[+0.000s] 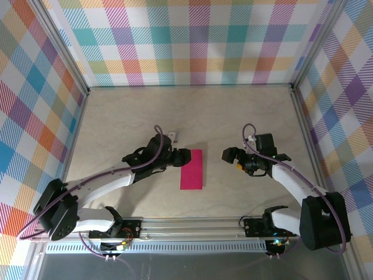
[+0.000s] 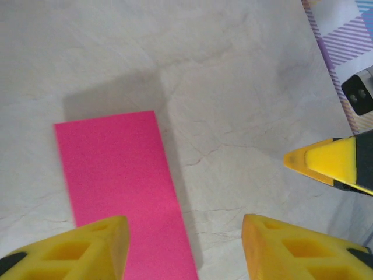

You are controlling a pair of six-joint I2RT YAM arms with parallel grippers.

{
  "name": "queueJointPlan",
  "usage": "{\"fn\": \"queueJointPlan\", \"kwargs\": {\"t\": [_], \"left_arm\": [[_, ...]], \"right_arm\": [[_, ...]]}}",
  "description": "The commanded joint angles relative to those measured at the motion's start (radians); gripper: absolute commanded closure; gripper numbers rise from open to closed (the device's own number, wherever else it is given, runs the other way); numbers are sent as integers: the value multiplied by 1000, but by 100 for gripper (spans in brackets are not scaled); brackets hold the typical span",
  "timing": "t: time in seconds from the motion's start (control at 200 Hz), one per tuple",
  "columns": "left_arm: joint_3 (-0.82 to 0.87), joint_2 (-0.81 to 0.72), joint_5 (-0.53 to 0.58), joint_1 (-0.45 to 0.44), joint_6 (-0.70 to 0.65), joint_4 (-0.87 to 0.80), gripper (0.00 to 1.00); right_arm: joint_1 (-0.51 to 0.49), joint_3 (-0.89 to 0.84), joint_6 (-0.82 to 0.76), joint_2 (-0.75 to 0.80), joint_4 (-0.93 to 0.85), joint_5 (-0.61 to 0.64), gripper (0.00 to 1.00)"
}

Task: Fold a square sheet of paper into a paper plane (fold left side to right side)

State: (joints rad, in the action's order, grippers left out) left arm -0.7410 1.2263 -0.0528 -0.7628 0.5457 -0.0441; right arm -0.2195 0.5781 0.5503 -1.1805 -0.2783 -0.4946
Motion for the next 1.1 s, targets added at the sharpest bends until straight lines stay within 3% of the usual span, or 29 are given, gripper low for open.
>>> {"fn": "queueJointPlan", "kwargs": {"t": [0.0,0.225,0.52,0.785,1.095], "left_arm": [[85,-98,64,21,-17,99,39],[247,-254,126,40,-32,170,36],[358,-388,227,46,-26,177,30],[358,-377,240,47,-36,152,30],[321,-309,211,48,-47,141,29]], "right_arm": [[-44,-4,41,-31,64,-42,0],[-151,39,79,-121,136,-42,4],[-250,109,135,-269,265,-79,15],[-309,164,166,-394,329,-96,25],[-331,215,162,-513,355,-105,46]]}}
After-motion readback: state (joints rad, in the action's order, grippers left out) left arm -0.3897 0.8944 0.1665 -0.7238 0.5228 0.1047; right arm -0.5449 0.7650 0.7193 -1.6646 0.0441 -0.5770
